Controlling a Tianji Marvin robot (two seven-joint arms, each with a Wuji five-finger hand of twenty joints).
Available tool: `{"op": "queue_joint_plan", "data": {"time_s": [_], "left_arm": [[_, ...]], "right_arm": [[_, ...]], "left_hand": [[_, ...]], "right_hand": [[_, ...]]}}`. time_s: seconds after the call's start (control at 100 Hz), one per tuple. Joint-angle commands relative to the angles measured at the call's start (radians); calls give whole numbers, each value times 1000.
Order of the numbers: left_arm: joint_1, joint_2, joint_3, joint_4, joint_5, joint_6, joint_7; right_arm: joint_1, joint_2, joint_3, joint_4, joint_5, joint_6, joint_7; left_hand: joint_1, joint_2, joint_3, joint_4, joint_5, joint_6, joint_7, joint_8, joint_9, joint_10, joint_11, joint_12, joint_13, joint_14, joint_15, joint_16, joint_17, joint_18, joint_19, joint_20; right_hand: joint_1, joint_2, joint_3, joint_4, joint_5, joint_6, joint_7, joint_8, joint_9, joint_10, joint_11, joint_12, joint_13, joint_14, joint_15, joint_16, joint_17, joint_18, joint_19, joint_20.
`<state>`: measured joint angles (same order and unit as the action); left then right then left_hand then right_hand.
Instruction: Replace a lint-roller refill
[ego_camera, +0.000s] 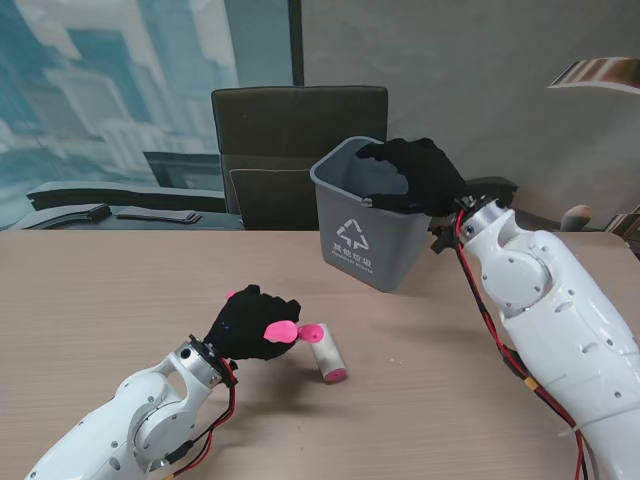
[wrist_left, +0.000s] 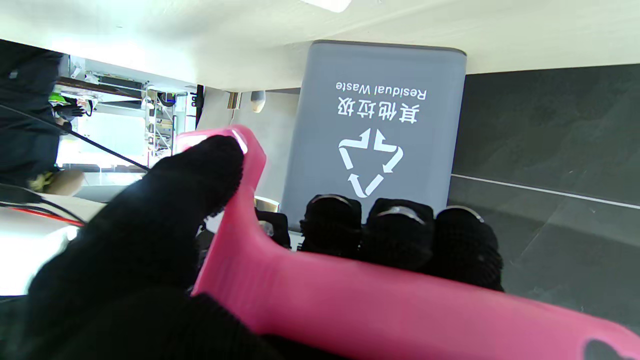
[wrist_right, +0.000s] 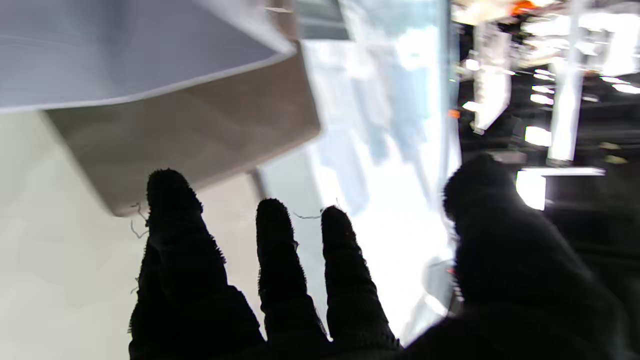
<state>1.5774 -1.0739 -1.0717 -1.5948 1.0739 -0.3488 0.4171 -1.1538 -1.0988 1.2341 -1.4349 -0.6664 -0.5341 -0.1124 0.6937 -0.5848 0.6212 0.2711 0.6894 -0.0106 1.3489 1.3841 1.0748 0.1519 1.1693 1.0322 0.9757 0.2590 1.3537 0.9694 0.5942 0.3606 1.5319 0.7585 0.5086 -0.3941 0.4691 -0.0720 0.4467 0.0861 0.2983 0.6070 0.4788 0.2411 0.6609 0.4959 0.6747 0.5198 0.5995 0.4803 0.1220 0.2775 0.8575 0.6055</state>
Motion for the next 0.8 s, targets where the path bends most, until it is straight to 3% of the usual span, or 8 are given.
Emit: {"op": "queue_joint_plan", "data": {"time_s": [0.0,0.07,0.2,0.29,0.34,0.49,0.79], "left_arm": [[16,-7,-10,-22,-20,3,-35],[27,-8,-20,-37,-40,-1,-60],[44,-9,-36,-59,-63,-9,-96],[53,-9,-47,-74,-87,-15,-131],[57,-10,-52,-80,-100,-18,-146],[67,-11,-61,-100,-153,-27,-203],[74,-11,-66,-116,-230,-26,-279]], "right_arm": [[-64,-12,-15,-44,-16,-28,2],[-121,-17,-10,-83,-41,-86,-45],[-191,-31,-26,-105,-72,-168,-130],[-216,-42,-52,-98,-87,-219,-184],[-221,-50,-72,-86,-96,-248,-216],[-216,-71,-140,-26,-147,-328,-317],[-200,-96,-249,76,-236,-367,-489]], "left_hand": [[71,36,105,7,4,-28,29,-18,29,-6,6,-32,43,41,17,-17,17,-31,82,-7],[69,35,106,-1,5,-25,28,-24,33,-3,4,-33,48,45,17,-17,21,-26,84,-7],[73,41,88,-34,7,-22,25,-44,47,-3,4,-35,65,45,26,-18,37,-22,94,-6],[63,38,86,-90,9,-19,30,-81,66,-4,8,-37,88,42,39,-28,58,-21,114,-14],[59,39,83,-103,11,-17,29,-90,74,-6,10,-38,99,41,45,-30,70,-19,121,-16],[58,36,78,-120,17,-16,28,-105,93,-8,13,-41,122,41,54,-36,90,-16,136,-21],[56,24,93,-127,26,-9,31,-117,106,-9,16,-44,136,41,61,-43,101,-11,145,-33]], "right_hand": [[37,-72,38,41,29,-31,34,30,42,-27,24,22,5,-435,-26,23,124,-49,241,70],[74,-123,69,45,68,-58,66,50,95,-45,39,40,56,-458,3,38,166,-71,276,68],[56,-266,349,17,134,-103,129,87,177,-81,63,73,128,-490,44,57,225,-107,329,46],[83,-348,459,3,155,-124,153,93,189,-103,74,77,148,-508,52,58,247,-125,344,40],[101,-389,497,-1,163,-143,168,98,191,-114,81,79,155,-519,58,60,258,-135,352,38],[152,-485,572,-8,161,-184,209,106,168,-137,98,82,157,-546,72,60,276,-154,367,28],[156,-510,598,-9,158,-211,281,127,129,-145,136,100,140,-559,101,63,278,-161,380,12]]}}
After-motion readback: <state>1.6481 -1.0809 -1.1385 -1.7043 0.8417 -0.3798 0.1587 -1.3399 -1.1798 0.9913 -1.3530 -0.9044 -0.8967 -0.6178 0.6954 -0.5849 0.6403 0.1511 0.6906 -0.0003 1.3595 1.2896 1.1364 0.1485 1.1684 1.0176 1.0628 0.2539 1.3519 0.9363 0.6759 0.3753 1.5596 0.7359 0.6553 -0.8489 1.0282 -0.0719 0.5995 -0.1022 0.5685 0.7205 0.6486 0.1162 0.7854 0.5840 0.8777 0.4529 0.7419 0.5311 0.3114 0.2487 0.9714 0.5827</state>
